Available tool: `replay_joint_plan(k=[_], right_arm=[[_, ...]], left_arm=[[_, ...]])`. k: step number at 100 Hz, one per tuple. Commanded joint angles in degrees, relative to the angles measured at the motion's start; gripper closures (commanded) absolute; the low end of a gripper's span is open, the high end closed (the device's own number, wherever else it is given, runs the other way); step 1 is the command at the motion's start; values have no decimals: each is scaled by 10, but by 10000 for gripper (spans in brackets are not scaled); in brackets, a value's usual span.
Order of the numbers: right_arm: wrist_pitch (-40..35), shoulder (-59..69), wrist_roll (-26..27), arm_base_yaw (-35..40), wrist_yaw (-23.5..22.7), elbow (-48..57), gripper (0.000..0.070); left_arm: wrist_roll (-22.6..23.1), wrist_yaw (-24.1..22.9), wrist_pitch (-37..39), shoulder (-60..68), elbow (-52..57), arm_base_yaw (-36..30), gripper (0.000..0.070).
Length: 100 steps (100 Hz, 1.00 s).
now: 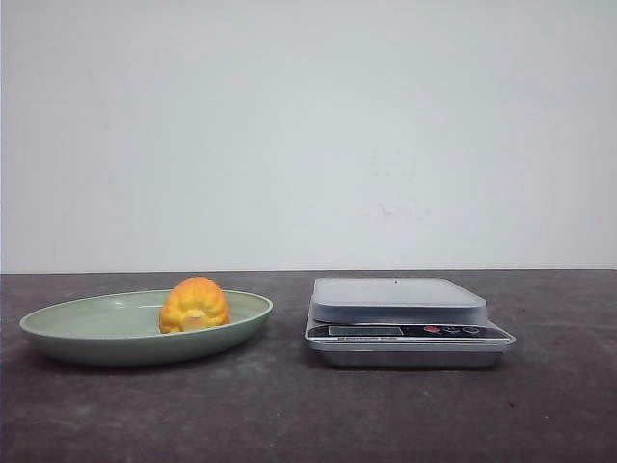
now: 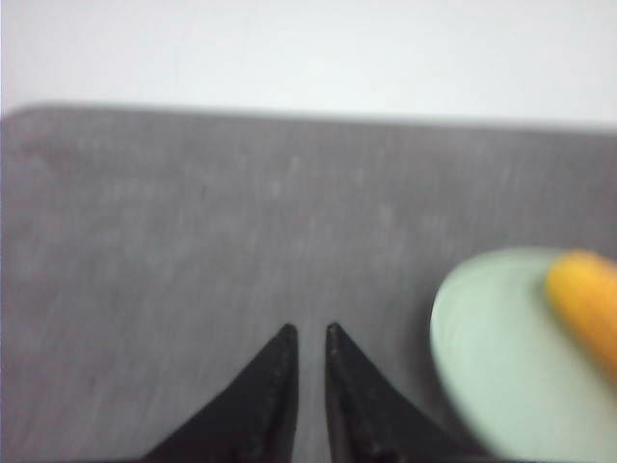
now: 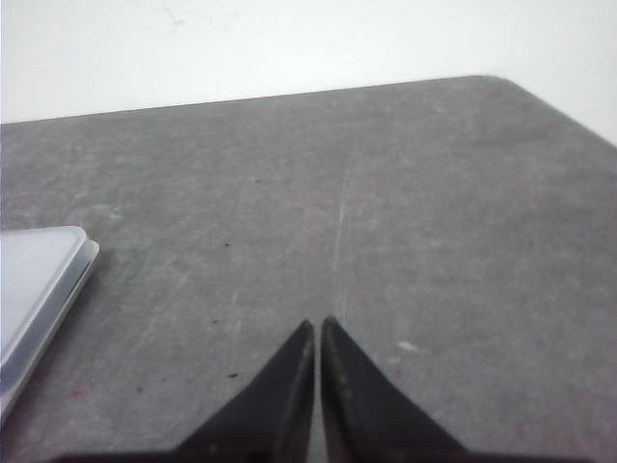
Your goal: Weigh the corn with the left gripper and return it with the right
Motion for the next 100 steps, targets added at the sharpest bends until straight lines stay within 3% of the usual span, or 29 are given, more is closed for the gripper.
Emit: replay_joint_plan(k=[1, 27, 38, 42, 46, 52, 57, 67, 91, 100], right_arm=[[-13, 10, 47, 0, -1, 20, 696], [-35, 126, 104, 0, -22, 170, 697], [-45, 189, 99, 0, -45, 235, 696], [-45, 207, 98, 0, -51, 251, 685], [-48, 221, 98, 1, -56, 265, 609], [-59, 238, 97, 1, -64, 284, 371], [-61, 249, 92, 2, -73, 294, 241], [-62, 259, 86, 9, -92, 306, 231], [-121, 282, 66, 25, -108, 358, 231], [-166, 302, 47, 29, -108, 402, 230]], left_arm=[[-80, 0, 8, 2, 14, 1, 691], [-154, 2, -4, 138, 156, 1, 691], [-143, 30, -24, 229, 250, 1, 689], [-133, 47, -40, 260, 284, 1, 646], [-127, 60, -59, 288, 315, 1, 526], [-127, 69, -91, 325, 356, 0, 313], [-128, 79, -107, 351, 381, 0, 238], [-127, 119, -135, 394, 421, -7, 236], [-114, 116, -160, 476, 501, -82, 242], [-103, 92, -164, 521, 525, -124, 246]])
